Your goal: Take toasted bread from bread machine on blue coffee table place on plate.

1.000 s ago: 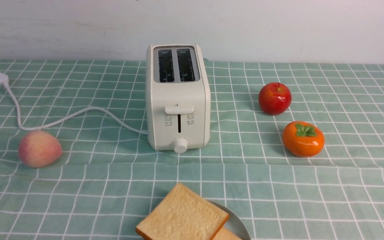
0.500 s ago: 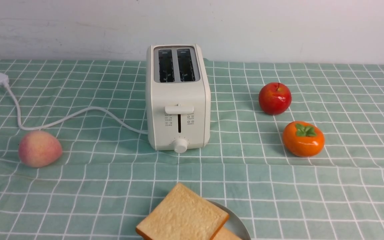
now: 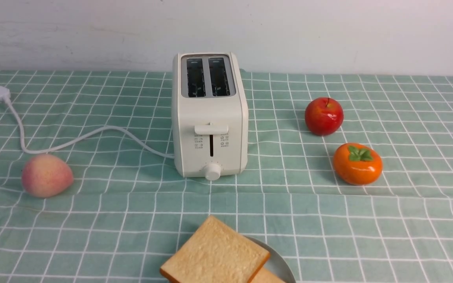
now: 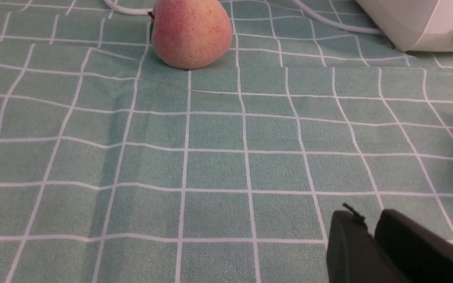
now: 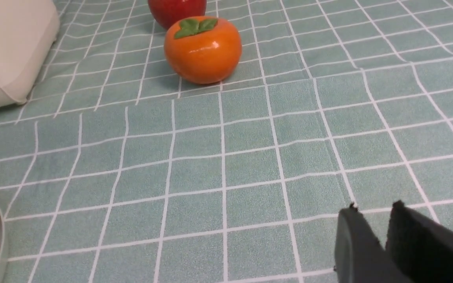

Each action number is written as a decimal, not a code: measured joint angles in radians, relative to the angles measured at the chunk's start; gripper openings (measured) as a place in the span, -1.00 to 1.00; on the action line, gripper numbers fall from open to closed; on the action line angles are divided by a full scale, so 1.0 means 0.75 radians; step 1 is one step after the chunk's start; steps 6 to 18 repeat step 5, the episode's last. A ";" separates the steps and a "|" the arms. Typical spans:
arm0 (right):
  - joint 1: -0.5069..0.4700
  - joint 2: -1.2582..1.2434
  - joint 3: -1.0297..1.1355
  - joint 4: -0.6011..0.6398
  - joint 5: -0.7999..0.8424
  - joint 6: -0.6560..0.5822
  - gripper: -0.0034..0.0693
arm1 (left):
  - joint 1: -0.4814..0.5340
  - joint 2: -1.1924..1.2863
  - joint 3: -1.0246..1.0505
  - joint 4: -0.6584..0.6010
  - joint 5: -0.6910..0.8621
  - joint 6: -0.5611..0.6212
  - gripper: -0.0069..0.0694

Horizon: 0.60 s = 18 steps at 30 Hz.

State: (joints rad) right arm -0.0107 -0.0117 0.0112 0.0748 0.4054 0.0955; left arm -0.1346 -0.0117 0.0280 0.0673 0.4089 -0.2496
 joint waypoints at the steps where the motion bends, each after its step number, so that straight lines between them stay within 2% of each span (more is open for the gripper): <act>1: -0.002 0.000 0.000 0.000 0.000 0.000 -0.53 | 0.000 0.000 0.000 0.000 0.000 0.000 -0.57; 18: -0.004 0.000 0.000 0.000 0.000 0.001 -0.52 | 0.000 0.000 0.000 0.000 0.000 0.000 -0.55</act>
